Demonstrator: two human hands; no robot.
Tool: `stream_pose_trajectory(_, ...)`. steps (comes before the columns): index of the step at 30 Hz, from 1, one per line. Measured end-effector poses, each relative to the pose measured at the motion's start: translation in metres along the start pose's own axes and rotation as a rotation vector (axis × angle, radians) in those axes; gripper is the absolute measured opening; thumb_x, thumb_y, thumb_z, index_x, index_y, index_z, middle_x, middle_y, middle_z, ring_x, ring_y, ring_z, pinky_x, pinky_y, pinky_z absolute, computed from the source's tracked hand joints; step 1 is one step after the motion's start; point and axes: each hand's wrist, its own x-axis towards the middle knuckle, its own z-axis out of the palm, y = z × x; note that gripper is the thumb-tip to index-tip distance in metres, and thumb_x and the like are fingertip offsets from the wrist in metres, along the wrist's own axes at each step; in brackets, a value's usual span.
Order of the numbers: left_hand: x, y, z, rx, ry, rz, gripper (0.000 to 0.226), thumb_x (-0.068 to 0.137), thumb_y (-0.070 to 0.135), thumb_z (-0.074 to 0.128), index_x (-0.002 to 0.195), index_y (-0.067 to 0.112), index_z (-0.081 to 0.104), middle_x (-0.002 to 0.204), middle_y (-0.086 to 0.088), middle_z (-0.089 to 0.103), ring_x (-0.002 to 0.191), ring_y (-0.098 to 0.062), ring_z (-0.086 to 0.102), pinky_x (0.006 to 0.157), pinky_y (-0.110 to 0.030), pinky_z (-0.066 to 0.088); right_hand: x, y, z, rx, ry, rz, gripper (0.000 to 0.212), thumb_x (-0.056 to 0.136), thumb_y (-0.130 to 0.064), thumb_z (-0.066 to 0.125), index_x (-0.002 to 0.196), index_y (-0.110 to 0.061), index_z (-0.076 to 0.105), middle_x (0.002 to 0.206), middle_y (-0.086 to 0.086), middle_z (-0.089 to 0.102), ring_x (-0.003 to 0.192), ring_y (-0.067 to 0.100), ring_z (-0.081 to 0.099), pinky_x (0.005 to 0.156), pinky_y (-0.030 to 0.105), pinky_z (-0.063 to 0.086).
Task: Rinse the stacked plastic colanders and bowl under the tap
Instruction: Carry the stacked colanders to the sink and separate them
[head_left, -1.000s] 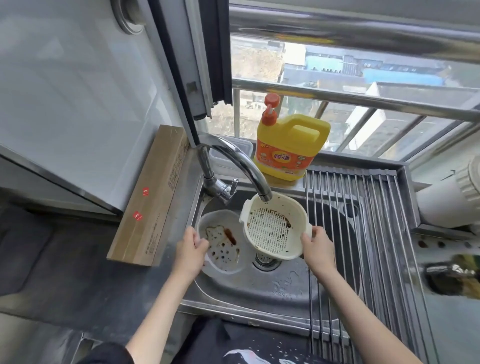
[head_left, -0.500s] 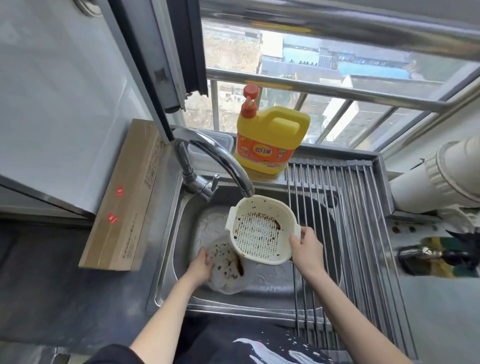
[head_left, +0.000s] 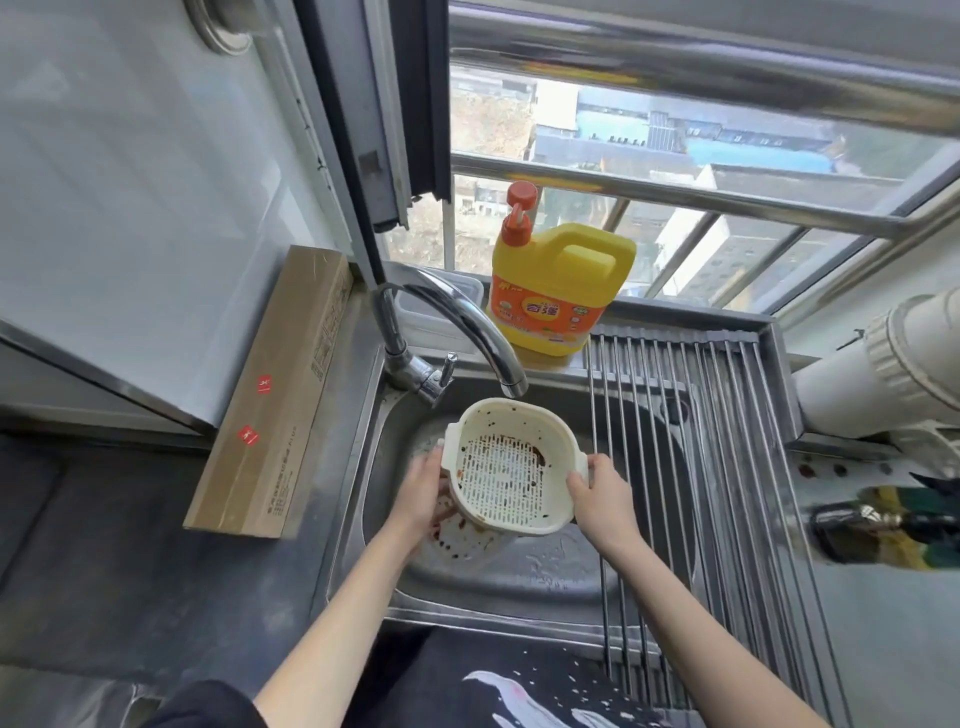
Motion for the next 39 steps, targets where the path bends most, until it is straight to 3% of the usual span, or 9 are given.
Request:
stream_pose_trajectory(3,0.003,-0.003,-0.009,0.213,0.148,0.154,0.031,0.097,0.044,0.041,0.095,0.014,0.043,0.092,-0.004,0.056,0.083,-0.019,0.055,0.076,-0.036,0.049,-0.002,0.0,0.0,-0.014,-0.014,-0.024,0.015,0.094,-0.012,0.044,0.104,-0.006,0.053,0.092,0.008,0.058,0.074,0.016,0.051,0.054,0.024,0.038)
stream_pose_trajectory(6,-0.002,0.002,-0.008,0.227,0.008,0.246,0.03,0.101,0.031,0.035,0.081,0.016,0.052,0.069,0.005,0.052,0.06,-0.007,0.044,0.056,-0.025,0.035,-0.005,-0.001,-0.001,-0.021,-0.019,-0.038,0.017,0.093,-0.012,0.044,0.105,-0.006,0.054,0.09,0.007,0.059,0.072,0.014,0.052,0.054,0.022,0.039)
stream_pose_trajectory(15,-0.001,0.003,-0.025,0.372,-0.065,0.212,0.04,0.098,0.035,0.045,0.086,0.0,0.06,0.062,0.001,0.052,0.055,-0.012,0.039,0.053,-0.025,0.032,-0.009,-0.007,-0.004,-0.261,-0.17,-0.058,0.013,0.097,-0.015,0.036,0.108,-0.008,0.034,0.083,0.006,0.056,0.061,0.019,0.053,0.05,0.03,0.041)
stream_pose_trajectory(19,-0.002,0.004,-0.036,0.402,-0.016,0.263,0.038,0.099,0.03,0.046,0.077,0.0,0.054,0.063,-0.001,0.051,0.059,-0.014,0.041,0.056,-0.028,0.032,-0.005,-0.018,-0.005,-0.48,-0.085,-0.143,0.02,0.094,-0.018,0.035,0.111,-0.008,0.032,0.08,0.006,0.061,0.061,0.025,0.053,0.049,0.034,0.037)
stream_pose_trajectory(23,-0.002,-0.001,-0.052,0.42,0.053,0.225,0.035,0.101,0.026,0.039,0.079,0.002,0.054,0.066,-0.007,0.052,0.056,-0.016,0.042,0.054,-0.03,0.033,-0.001,-0.023,-0.008,-0.133,-0.095,-0.119,0.015,0.093,-0.012,0.042,0.104,-0.011,0.032,0.082,0.012,0.059,0.064,0.032,0.063,0.053,0.05,0.056)
stream_pose_trajectory(27,-0.008,-0.003,-0.058,0.448,0.094,0.216,0.037,0.101,0.025,0.036,0.087,-0.004,0.055,0.072,-0.012,0.056,0.058,-0.016,0.045,0.055,-0.03,0.036,-0.003,-0.02,-0.003,0.25,-0.069,0.16,0.027,0.094,-0.007,0.049,0.111,-0.014,0.029,0.105,0.021,0.057,0.057,0.027,0.069,0.045,0.033,0.057)
stream_pose_trajectory(31,-0.02,-0.005,-0.057,0.573,0.176,0.267,0.033,0.101,0.022,0.036,0.077,0.01,0.055,0.072,-0.011,0.059,0.063,-0.017,0.047,0.057,-0.028,0.036,0.001,-0.015,0.027,0.642,-0.045,0.576,0.046,0.094,-0.006,0.053,0.129,-0.015,0.026,0.121,0.025,0.053,0.068,0.032,0.071,0.045,0.031,0.057)
stream_pose_trajectory(35,-0.032,-0.004,-0.05,0.685,0.266,0.336,0.032,0.1,0.021,0.036,0.075,0.008,0.05,0.075,-0.012,0.058,0.064,-0.014,0.045,0.053,-0.025,0.032,0.001,-0.022,0.049,1.022,0.166,0.868,0.056,0.092,0.001,0.055,0.14,-0.01,0.028,0.136,0.026,0.042,0.092,0.04,0.063,0.058,0.032,0.058)
stream_pose_trajectory(39,-0.033,-0.008,-0.05,0.726,0.26,0.35,0.031,0.1,0.021,0.037,0.074,0.011,0.049,0.069,-0.006,0.053,0.061,-0.014,0.042,0.052,-0.024,0.03,0.005,-0.029,0.054,1.129,0.368,0.936,0.057,0.095,-0.002,0.052,0.143,-0.009,0.024,0.146,0.023,0.029,0.113,0.044,0.053,0.062,0.033,0.056)
